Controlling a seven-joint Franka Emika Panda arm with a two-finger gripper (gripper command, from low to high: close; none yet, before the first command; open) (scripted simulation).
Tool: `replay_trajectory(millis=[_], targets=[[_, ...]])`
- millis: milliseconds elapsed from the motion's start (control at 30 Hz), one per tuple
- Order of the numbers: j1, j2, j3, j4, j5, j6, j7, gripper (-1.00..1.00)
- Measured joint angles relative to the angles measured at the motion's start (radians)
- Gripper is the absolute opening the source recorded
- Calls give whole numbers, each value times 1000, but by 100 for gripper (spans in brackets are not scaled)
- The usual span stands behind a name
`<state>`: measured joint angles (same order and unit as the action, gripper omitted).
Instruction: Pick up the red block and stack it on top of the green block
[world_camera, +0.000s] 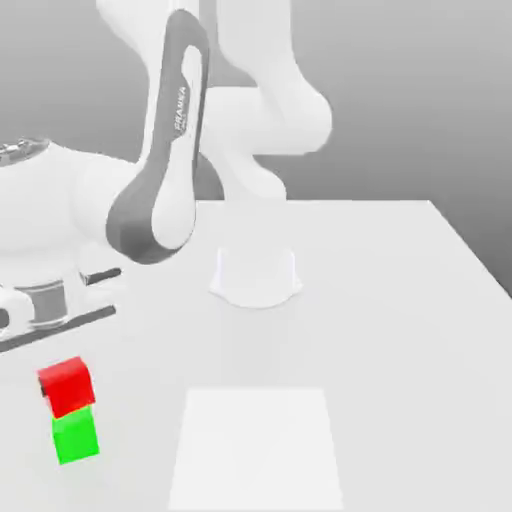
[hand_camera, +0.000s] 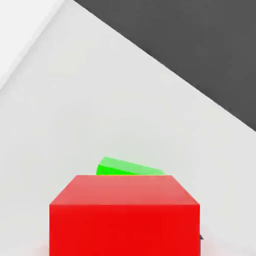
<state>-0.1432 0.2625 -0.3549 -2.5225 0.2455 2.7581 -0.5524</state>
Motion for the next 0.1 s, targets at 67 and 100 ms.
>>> replay_trajectory(millis=[67, 100], targets=[[0, 0, 0, 0, 0, 0, 0, 100], [0, 0, 0, 0, 0, 0, 0, 100]])
